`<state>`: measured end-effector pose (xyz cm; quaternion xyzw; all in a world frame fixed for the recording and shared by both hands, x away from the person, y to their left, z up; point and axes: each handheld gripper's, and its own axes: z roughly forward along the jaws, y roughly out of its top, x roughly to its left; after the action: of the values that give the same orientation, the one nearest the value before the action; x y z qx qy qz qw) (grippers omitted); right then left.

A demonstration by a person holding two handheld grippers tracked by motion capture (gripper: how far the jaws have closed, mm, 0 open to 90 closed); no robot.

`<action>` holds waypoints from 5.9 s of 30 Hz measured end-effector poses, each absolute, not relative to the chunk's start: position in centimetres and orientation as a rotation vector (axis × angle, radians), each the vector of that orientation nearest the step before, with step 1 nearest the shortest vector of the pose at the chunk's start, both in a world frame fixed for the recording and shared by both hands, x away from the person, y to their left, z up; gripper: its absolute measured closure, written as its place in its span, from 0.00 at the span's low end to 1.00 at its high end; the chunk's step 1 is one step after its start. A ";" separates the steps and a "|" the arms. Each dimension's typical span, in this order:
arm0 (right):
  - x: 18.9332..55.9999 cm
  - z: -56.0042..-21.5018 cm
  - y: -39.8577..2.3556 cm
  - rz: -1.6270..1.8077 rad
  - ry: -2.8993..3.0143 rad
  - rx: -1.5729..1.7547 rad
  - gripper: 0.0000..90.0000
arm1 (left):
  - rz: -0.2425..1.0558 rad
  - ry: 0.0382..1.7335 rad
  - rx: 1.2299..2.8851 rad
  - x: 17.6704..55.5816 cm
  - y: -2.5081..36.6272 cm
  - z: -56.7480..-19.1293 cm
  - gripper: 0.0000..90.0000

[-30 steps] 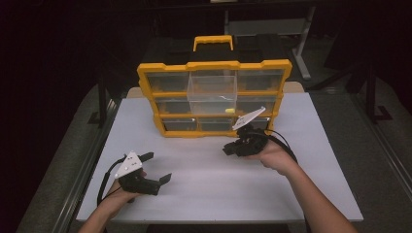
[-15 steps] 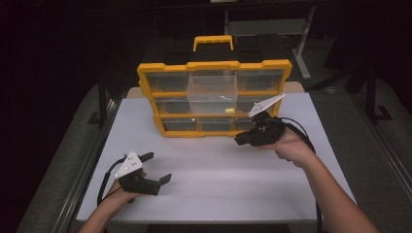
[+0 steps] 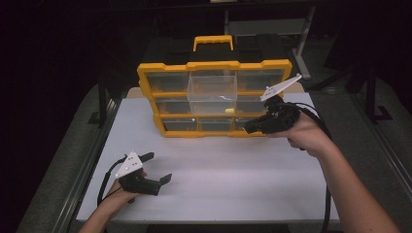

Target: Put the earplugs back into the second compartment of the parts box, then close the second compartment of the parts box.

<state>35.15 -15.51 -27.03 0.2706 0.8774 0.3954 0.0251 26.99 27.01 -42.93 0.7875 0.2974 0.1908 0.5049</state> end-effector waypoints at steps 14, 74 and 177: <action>35.6 -22.1 -16.4 1.250 2.667 0.838 0.87 | 0.455 0.717 1.903 26.9 27.0 -42.9 0.00; 38.8 -15.2 -9.3 1.314 2.714 0.714 0.98 | 0.449 0.714 1.903 26.8 26.8 -42.9 0.00; 37.7 -26.3 -11.2 1.273 2.544 0.842 0.46 | 0.433 0.715 1.914 27.2 26.7 -43.3 0.00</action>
<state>37.66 -11.15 -26.26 0.2827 0.8542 0.4275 0.0874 27.23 26.75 -43.26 0.7924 0.2959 0.1794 0.5023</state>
